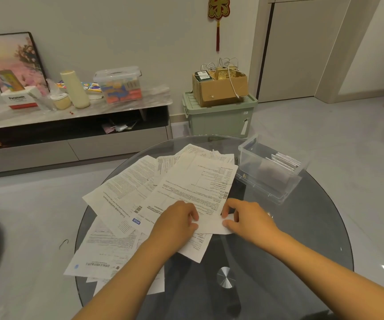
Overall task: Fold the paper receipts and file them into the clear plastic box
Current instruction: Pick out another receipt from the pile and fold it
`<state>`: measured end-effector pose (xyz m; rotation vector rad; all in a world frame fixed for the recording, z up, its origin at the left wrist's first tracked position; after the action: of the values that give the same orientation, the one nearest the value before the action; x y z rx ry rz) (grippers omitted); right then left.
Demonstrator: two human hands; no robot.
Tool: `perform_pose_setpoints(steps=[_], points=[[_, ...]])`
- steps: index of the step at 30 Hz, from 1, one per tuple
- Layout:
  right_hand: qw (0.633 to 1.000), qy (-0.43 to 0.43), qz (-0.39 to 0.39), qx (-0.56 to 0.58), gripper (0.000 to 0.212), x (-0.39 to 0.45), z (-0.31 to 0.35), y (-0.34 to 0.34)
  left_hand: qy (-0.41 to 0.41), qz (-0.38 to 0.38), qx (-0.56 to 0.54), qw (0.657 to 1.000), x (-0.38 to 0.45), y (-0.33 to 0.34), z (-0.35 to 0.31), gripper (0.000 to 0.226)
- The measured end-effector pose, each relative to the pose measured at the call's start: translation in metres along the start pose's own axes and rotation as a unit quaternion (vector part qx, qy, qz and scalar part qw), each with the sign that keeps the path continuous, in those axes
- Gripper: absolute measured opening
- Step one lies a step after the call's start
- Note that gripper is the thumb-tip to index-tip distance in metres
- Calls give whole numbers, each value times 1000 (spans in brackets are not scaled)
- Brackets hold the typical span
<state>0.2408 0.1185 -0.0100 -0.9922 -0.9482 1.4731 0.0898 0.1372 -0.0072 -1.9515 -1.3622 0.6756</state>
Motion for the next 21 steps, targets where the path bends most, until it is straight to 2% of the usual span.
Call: perform_pose_setpoints(steps=[2,5,8,10,15,19,21], points=[[999,23,25,39,10,-3,-2,3,19,44,-2,999,-4,9,-4,18],[987,40,93,126,12,-8,-2,12,35,133,19,990,-12,23,-8,44],[971,46,109,208,14,-10,1,5,43,181,51,981,-19,30,-12,61],[956,49,111,267,14,-10,5,1,51,171,44,983,-19,31,-14,61],[932,50,84,350,17,-7,14,-4,68,89,-15,994,-14,26,-22,29],[940,39,-6,338,20,-1,9,-14,38,45,-59,997,-8,17,-17,19],[944,31,-31,326,22,1,8,-16,17,16,-60,998,-4,9,-12,23]])
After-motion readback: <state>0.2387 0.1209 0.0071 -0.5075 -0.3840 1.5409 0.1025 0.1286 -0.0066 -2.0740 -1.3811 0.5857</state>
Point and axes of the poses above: each hand's wrist, its own x-axis towards the middle knuckle, its own y-axis out of the palm, z = x × y, the point moved 9 cm from there along x, towards the middle knuckle, and after that the axes turned 12 degrees about -x, right-handed, at the moved point
